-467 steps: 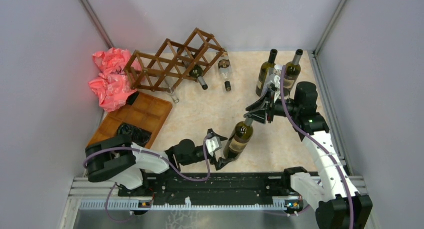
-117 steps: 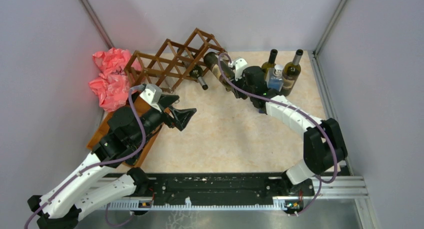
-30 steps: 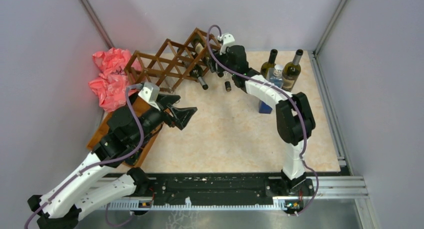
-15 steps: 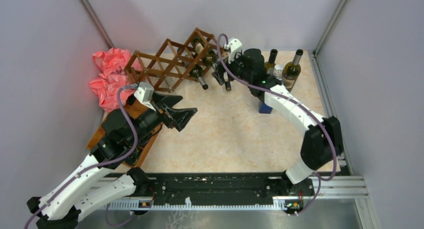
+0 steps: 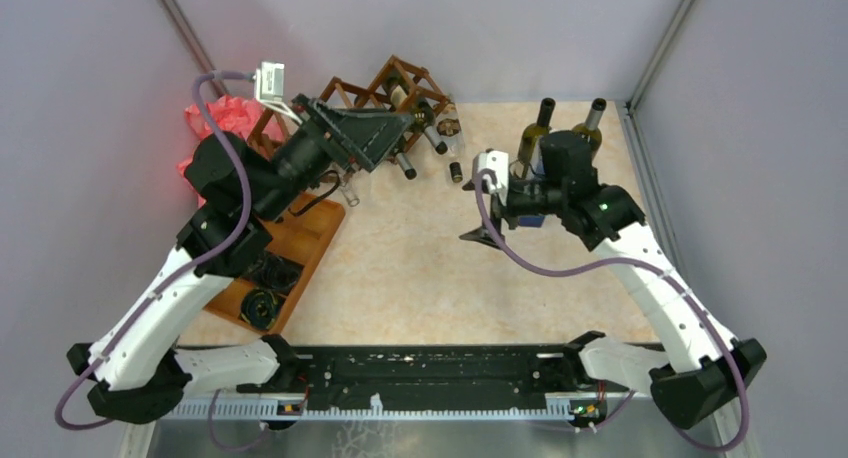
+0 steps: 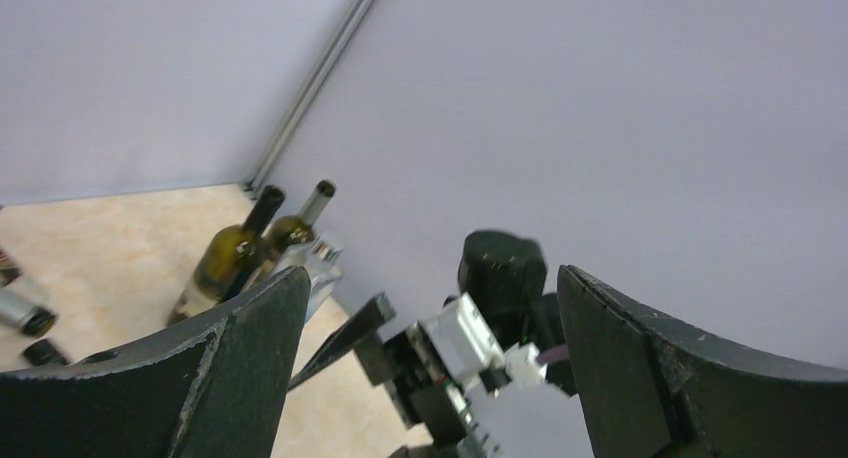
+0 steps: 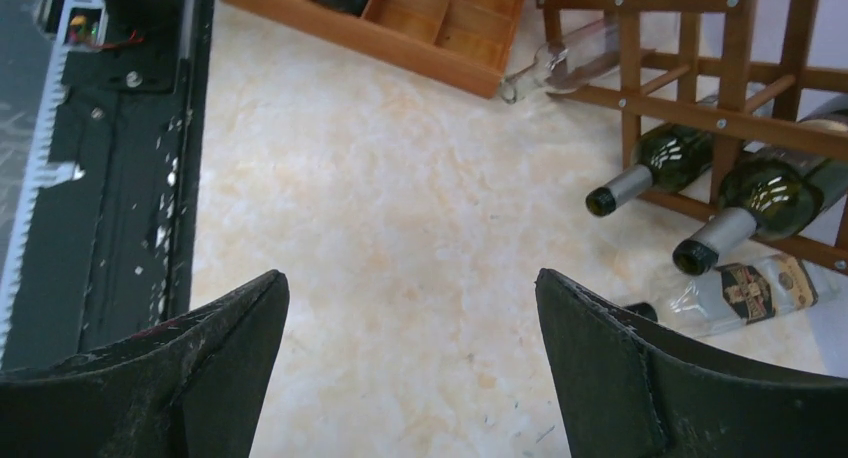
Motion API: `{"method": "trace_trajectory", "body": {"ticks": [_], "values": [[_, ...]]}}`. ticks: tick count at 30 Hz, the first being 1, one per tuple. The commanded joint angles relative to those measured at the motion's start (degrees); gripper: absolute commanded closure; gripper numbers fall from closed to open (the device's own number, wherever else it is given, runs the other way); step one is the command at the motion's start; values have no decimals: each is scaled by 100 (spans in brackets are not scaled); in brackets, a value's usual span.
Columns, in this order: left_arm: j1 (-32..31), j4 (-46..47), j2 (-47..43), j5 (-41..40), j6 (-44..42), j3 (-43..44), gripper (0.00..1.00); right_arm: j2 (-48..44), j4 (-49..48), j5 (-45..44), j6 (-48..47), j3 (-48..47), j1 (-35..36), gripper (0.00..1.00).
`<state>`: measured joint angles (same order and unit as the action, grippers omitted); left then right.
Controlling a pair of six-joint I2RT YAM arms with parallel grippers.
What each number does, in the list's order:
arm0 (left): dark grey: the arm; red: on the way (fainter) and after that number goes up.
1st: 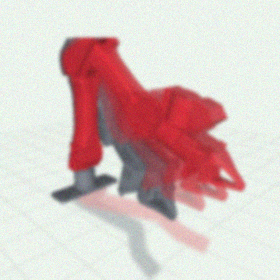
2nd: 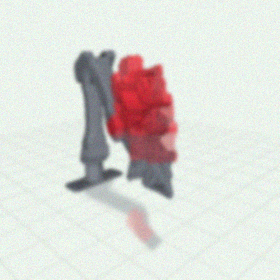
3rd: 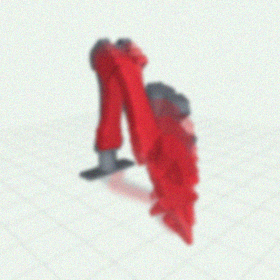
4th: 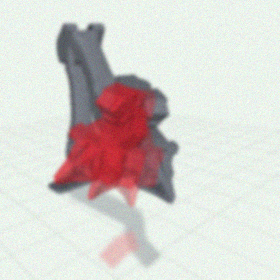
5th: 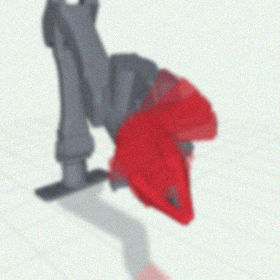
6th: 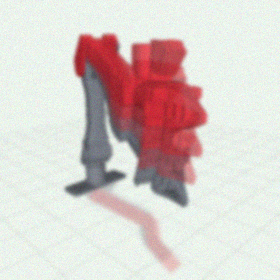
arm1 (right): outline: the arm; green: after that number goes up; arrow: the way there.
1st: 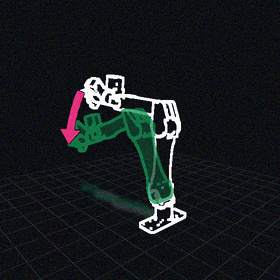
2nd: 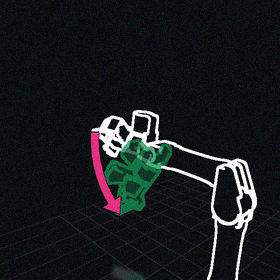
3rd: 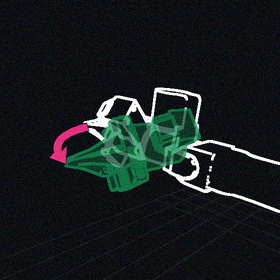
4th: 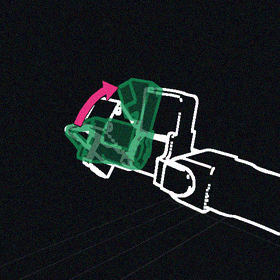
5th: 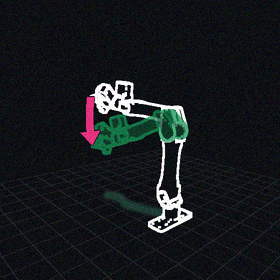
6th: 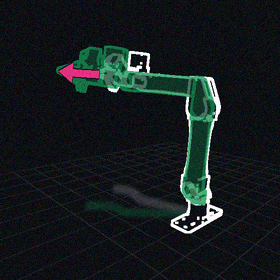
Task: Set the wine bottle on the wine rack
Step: Place the wine bottle in the wine rack, then adjust the wine bottle at the center of the board.
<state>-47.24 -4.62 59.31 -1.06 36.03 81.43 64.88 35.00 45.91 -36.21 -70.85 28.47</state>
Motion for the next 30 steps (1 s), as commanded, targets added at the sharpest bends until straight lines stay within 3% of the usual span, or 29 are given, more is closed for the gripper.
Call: {"method": "trace_trajectory", "body": {"ticks": [1,6,9,22,25,28,30], "values": [[-246,-485,606,-242,519,1123,1,-337,1327,931,-1000,-91,-415,9],[-1582,-719,973,-1805,-78,1778,1,-409,1549,1362,-1047,-159,-869,9],[-2082,-924,1196,-2173,-169,2041,1,-298,1471,1624,-976,-130,-1145,9],[-2193,-830,1187,-2171,-823,1942,1,-446,1124,2021,-602,185,-1743,9],[-2184,-516,765,-2240,-1429,1176,1,-576,1305,2069,-715,127,-1796,9],[-2176,476,-21,-1420,-3117,-168,1,-718,1466,2047,-862,126,-1801,9],[-2168,507,-334,-1247,-3514,-570,1,-800,1593,2001,-985,136,-1801,9]]}}
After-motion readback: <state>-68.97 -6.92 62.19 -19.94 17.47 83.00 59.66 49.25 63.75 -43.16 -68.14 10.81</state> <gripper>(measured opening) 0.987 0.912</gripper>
